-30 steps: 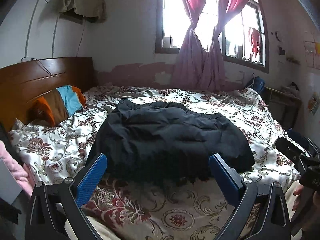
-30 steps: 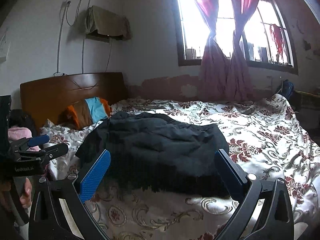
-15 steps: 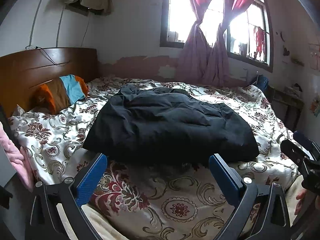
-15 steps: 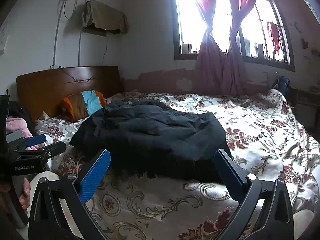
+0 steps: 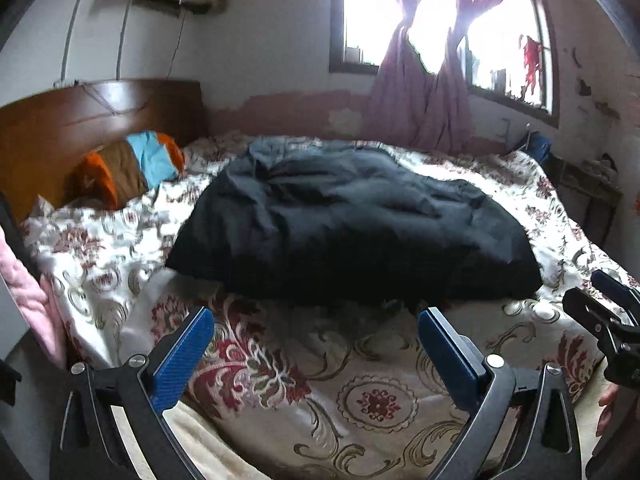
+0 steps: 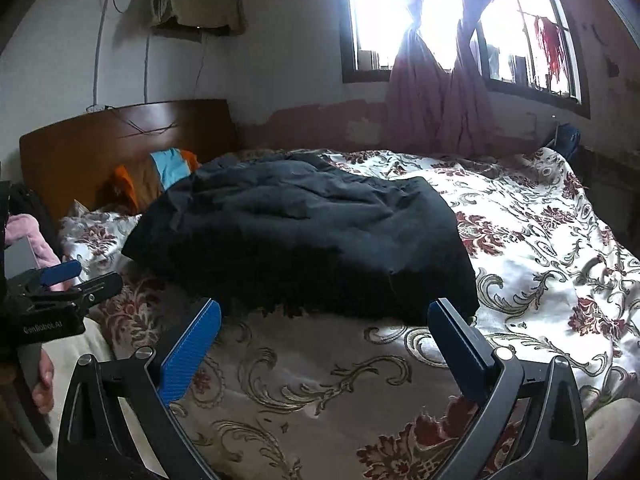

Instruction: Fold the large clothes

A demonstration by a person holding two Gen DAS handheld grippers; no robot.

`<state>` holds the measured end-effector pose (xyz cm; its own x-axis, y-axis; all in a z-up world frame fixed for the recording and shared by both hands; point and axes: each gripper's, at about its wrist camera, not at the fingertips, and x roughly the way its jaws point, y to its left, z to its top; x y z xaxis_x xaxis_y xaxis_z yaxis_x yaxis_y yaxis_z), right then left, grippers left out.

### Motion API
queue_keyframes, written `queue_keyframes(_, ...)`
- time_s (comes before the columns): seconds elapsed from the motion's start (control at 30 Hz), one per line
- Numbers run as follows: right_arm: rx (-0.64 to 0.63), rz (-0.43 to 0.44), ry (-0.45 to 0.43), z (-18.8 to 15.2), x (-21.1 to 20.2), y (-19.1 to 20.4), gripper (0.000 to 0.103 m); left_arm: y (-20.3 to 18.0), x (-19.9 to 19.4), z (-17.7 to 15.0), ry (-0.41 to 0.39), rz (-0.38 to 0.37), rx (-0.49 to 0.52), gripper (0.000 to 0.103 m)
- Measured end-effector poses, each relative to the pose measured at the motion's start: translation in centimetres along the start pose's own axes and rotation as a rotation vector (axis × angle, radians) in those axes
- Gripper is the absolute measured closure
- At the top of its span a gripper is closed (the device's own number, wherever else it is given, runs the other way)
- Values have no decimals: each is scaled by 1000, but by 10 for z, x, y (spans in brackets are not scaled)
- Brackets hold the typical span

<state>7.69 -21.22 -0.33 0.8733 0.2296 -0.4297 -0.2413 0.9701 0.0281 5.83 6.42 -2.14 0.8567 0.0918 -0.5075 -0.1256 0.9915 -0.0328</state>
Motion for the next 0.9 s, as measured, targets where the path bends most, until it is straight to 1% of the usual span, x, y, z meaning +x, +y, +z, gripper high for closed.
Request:
queue_keyframes(0.17, 9, -6, 11, 0, 4, -2, 1, 2, 6, -3, 21, 1, -10, 0)
queue_keyframes(0.47, 19, -9, 16, -1, 5, -3, 1, -4, 4, -5, 18, -3, 27, 0)
queue_keyframes(0.9, 27, -16, 23, -1, 6, -4, 1, -3, 3, -5, 17, -5, 25, 0)
